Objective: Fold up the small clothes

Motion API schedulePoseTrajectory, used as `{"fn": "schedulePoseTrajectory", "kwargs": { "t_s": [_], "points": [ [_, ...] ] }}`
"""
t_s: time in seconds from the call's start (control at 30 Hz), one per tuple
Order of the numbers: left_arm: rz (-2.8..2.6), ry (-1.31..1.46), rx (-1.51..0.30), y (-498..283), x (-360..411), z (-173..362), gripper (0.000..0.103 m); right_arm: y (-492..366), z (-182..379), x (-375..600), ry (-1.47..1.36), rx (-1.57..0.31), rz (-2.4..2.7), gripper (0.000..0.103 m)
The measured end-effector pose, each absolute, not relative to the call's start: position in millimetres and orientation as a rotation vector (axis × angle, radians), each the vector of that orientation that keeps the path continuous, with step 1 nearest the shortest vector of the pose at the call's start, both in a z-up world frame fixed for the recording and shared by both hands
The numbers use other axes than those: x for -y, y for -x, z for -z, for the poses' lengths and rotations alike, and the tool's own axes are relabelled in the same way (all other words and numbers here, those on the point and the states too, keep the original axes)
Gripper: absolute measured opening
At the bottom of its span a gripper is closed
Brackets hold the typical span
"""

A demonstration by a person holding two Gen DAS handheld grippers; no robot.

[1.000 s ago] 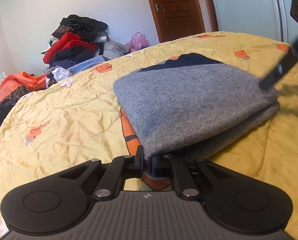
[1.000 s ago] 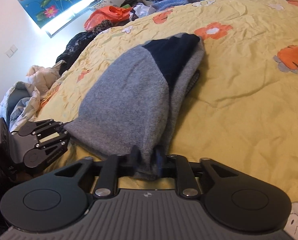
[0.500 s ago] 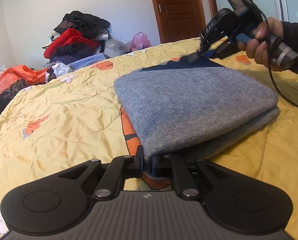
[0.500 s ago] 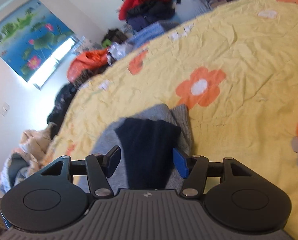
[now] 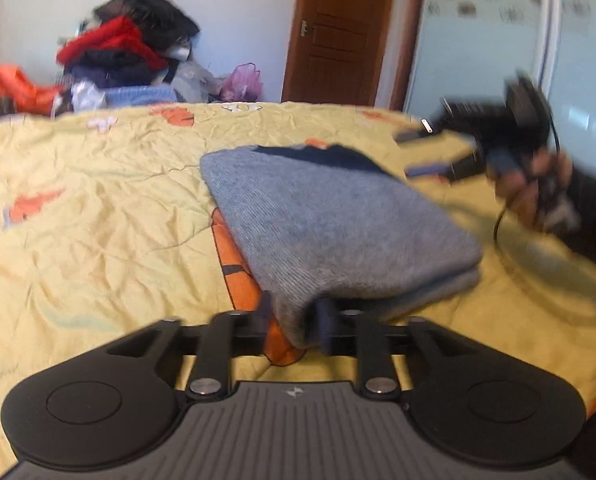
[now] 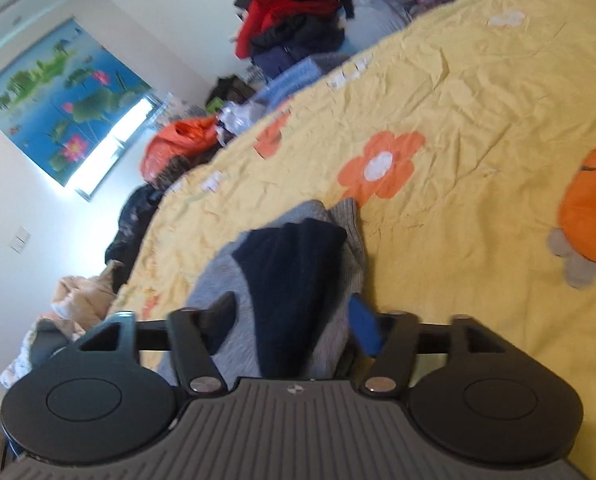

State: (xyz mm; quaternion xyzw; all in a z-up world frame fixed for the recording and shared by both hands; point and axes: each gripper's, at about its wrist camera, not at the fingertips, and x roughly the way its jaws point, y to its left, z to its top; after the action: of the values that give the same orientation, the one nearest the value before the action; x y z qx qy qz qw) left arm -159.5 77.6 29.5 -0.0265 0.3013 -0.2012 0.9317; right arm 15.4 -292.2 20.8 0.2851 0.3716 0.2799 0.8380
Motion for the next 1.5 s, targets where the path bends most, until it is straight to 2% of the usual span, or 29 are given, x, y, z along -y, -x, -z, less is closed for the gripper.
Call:
{"fn": "schedulePoseTrajectory", "kwargs": {
  "t_s": [0.07, 0.17, 0.27, 0.33, 0.37, 0.4, 0.43, 0.47, 0.57, 0.63, 0.7, 0.77, 0.8, 0.83, 0.87, 0.9, 0.93, 1.07, 1.13, 1.17, 1.2, 1.23, 1.27, 1.33, 1.43, 1.47, 1.5],
  "points": [
    [0.366, 0.182, -0.58, 149, -97, -38, 0.103, -10, -21, 304, -0.593, -0.797, -0.569, 0.074],
    [0.304, 0.309, -0.523, 112, -108, -46, 0.103, -17, -12, 301, -0.618, -0.829, -0.546, 0.074],
    [0.297, 0.431, -0.62, 49, -102, -33, 0.103, -26, 0, 284, -0.654, -0.873, -0.592, 0.075],
    [0.338, 0.531, -0.726, 12, -95, -18, 0.099, -35, 8, 264, -0.626, -0.914, -0.594, 0.076],
    [0.357, 0.553, -0.76, -1, -89, -13, 0.093, -34, 7, 259, -0.612, -0.888, -0.598, 0.076],
    [0.367, 0.557, -0.79, -14, -83, -9, 0.077, -36, 7, 254, -0.605, -0.887, -0.603, 0.073],
    [0.349, 0.533, -0.82, -26, -77, -5, 0.061, -38, 8, 251, -0.605, -0.903, -0.603, 0.056],
    [0.318, 0.495, -0.825, -34, -72, -6, 0.032, -41, 8, 249, -0.599, -0.918, -0.597, 0.042],
    [0.271, 0.416, -0.788, -44, -64, -16, 0.021, -35, -9, 252, -0.514, -0.808, -0.59, 0.022],
    [0.245, 0.302, -0.745, -43, -56, -20, 0.02, -36, -17, 257, -0.524, -0.765, -0.602, 0.02],
    [0.23, 0.278, -0.751, -41, -55, -12, 0.022, -45, -10, 254, -0.514, -0.81, -0.606, 0.021],
    [0.233, 0.302, -0.734, -30, -61, -13, 0.025, -48, 3, 250, -0.521, -0.877, -0.594, 0.029],
    [0.24, 0.318, -0.729, -23, -65, -15, 0.03, -43, 4, 253, -0.548, -0.876, -0.596, 0.034],
    [0.247, 0.339, -0.733, -16, -71, -16, 0.034, -38, 3, 257, -0.573, -0.88, -0.61, 0.051],
    [0.254, 0.366, -0.742, -8, -77, -17, 0.05, -31, 2, 261, -0.594, -0.882, -0.619, 0.061],
    [0.26, 0.404, -0.756, -2, -83, -16, 0.072, -21, 0, 265, -0.615, -0.87, -0.632, 0.074],
    [0.281, 0.453, -0.773, 7, -88, -14, 0.077, -11, -1, 270, -0.633, -0.866, -0.649, 0.077],
    [0.374, 0.509, -0.812, 39, -86, -8, 0.077, 21, 10, 273, -0.679, -0.945, -0.709, 0.075],
    [0.408, 0.505, -0.812, 51, -76, -6, 0.077, 35, 14, 266, -0.678, -0.952, -0.743, 0.069],
    [0.413, 0.474, -0.81, 55, -70, -7, 0.073, 38, 15, 261, -0.668, -0.963, -0.761, 0.064],
    [0.405, 0.426, -0.814, 57, -64, -7, 0.041, 40, 15, 254, -0.644, -0.977, -0.769, 0.047],
    [0.4, 0.398, -0.828, 56, -62, -6, 0.034, 41, 15, 248, -0.612, -0.991, -0.767, 0.027],
    [0.406, 0.38, -0.826, 57, -63, -7, 0.032, 43, 14, 243, -0.57, -0.983, -0.773, 0.026],
    [0.428, 0.286, -0.822, 59, -63, -9, 0.031, 53, 4, 236, -0.44, -0.943, -0.783, 0.024],
    [0.437, 0.185, -0.782, 65, -59, -9, 0.033, 56, 4, 241, -0.417, -0.943, -0.784, 0.022],
    [0.425, 0.167, -0.777, 67, -58, -11, 0.037, 56, 6, 243, -0.439, -0.944, -0.778, 0.023],
    [0.396, 0.143, -0.77, 71, -54, -14, 0.041, 56, 6, 245, -0.464, -0.945, -0.766, 0.027]
  ]
}}
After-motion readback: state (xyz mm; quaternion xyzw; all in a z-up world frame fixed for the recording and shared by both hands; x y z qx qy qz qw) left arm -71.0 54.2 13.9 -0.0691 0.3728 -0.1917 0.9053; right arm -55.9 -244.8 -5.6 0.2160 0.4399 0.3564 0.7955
